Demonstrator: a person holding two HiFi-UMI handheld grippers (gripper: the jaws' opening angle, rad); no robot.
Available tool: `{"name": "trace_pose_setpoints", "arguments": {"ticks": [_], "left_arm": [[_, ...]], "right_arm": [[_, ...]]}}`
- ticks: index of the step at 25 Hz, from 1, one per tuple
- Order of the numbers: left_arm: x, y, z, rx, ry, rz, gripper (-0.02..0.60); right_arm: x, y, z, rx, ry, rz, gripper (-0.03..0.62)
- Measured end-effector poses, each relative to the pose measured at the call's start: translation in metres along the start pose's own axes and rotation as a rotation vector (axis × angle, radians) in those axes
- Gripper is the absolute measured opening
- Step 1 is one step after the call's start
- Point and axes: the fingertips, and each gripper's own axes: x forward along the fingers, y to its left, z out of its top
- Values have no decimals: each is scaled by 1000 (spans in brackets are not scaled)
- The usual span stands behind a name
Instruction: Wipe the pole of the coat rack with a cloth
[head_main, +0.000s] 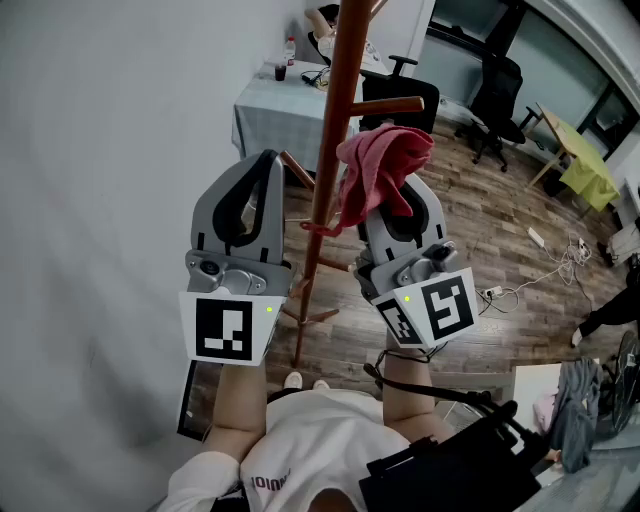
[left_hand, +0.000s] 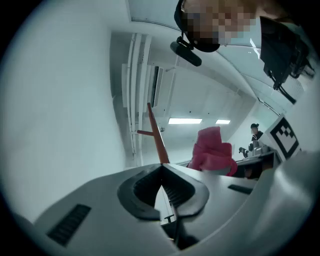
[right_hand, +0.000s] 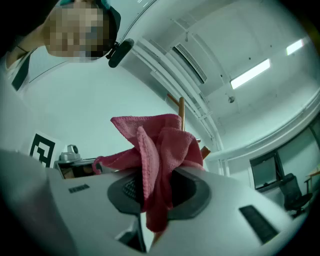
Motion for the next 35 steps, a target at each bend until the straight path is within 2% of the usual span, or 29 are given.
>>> {"name": "trace_pose_setpoints", "arguments": {"ticks": [16,28,35], "left_arm": [[2,-2,-8,-5,5,-17,14],[1,9,-10,-17,23,-7,12],[-2,3,-15,-3,32,-46,12]], "right_arm": [[2,-15,-7,15,-14,-44,92],[24,-22,-15,-49,25,-50,92],[31,-25,-23,-75,50,-58,92]]}}
